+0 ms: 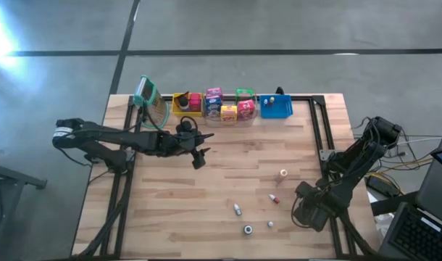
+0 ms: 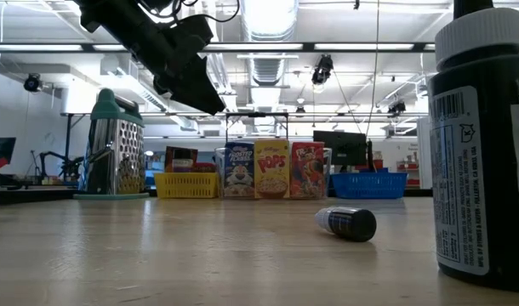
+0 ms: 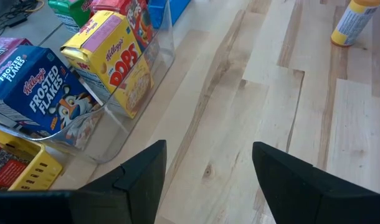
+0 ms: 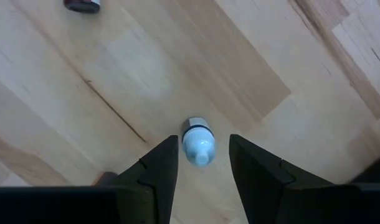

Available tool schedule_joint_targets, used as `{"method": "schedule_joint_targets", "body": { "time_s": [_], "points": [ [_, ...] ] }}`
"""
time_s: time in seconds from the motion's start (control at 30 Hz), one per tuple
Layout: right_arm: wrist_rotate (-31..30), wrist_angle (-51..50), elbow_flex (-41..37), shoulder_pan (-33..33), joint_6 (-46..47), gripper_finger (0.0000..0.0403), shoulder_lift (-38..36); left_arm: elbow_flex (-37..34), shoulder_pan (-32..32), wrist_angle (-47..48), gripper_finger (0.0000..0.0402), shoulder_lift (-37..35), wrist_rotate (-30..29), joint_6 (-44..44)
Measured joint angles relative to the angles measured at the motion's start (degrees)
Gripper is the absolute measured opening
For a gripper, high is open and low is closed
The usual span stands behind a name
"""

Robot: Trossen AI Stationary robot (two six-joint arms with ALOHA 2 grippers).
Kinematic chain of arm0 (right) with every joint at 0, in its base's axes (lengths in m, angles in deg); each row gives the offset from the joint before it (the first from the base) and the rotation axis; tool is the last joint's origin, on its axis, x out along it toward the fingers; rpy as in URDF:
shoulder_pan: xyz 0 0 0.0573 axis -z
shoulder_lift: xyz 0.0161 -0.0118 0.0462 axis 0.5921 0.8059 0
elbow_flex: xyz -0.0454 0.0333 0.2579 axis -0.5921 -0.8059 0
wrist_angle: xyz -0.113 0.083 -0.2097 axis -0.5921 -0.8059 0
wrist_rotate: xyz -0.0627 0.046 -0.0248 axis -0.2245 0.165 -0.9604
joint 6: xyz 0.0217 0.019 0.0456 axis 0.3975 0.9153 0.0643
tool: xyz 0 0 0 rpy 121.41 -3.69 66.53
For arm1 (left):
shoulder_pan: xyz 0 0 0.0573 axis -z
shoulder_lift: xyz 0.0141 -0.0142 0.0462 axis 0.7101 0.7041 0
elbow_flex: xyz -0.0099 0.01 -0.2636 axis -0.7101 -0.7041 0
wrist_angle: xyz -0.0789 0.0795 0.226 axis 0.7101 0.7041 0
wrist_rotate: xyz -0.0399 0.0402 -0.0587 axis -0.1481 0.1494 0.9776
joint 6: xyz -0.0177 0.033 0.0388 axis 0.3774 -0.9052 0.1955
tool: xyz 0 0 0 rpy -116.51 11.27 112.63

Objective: Pick & Place Kitchen Items
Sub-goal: Put the right purple bottle into the blue bin

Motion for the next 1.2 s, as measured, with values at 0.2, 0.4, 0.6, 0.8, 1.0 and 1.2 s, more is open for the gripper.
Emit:
{"method": "schedule_joint_targets", "body": {
  "time_s": [0.2,0.4,0.6,0.8,1.0,1.2],
  "points": [
    [-0.1,0.3,0.0,0.0,-0.4,0.0123,0.0,0.0,0.0,0.0,0.0243,0.0,0.0,0.0],
    [-0.1,0.9,0.0,0.0,-1.7,0.0084,0.0,0.0,0.0,0.0,0.0243,0.0,0.0,0.0],
    [-0.2,0.9,0.0,0.0,-2.3,0.0051,-0.1,0.0,0.0,0.0,0.0243,0.0,0.0,0.0],
    [-0.1,0.9,0.0,0.2,-4.5,0.0057,-0.5,0.0,0.0,0.0,0.0243,0.0,0.0,0.0],
    [-0.1,-4.8,0.0,4.1,-9.2,0.0055,-4.4,0.0,0.0,0.0,0.0243,0.0,0.0,0.0],
    [-2.5,-12.1,0.0,14.1,-19.0,0.0058,-11.4,0.0,0.0,0.0,0.0243,0.0,0.0,0.0]
  ]
}}
